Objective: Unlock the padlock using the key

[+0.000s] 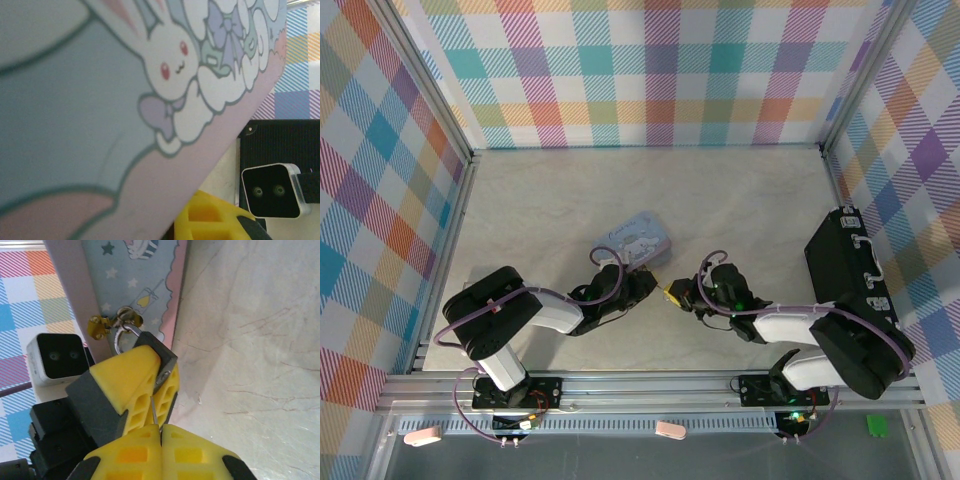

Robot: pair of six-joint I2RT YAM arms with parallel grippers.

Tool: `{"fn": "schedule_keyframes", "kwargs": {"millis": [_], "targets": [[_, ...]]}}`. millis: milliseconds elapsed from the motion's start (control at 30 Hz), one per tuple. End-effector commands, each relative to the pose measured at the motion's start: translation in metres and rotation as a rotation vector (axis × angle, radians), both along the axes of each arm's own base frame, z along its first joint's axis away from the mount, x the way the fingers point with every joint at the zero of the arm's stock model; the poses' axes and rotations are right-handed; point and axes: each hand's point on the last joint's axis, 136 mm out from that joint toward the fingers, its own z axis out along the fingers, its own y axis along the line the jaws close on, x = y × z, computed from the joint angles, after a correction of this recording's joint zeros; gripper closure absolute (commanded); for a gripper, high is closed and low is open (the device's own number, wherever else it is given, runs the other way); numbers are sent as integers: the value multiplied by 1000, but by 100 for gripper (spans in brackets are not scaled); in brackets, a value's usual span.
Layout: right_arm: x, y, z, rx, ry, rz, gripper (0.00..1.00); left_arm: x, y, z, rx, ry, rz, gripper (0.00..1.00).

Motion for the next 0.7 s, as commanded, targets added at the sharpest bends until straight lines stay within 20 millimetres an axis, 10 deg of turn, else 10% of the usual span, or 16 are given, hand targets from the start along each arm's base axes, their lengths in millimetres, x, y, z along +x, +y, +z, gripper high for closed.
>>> {"fn": "schedule_keyframes", "kwargs": {"millis": [0,667], "targets": [[2,0,6,26,-32,15,100,-3,-14,21,-91,7,-28,95],[8,1,4,145,-39,1,100,2,-10,42,-162,34,32,97]]}}
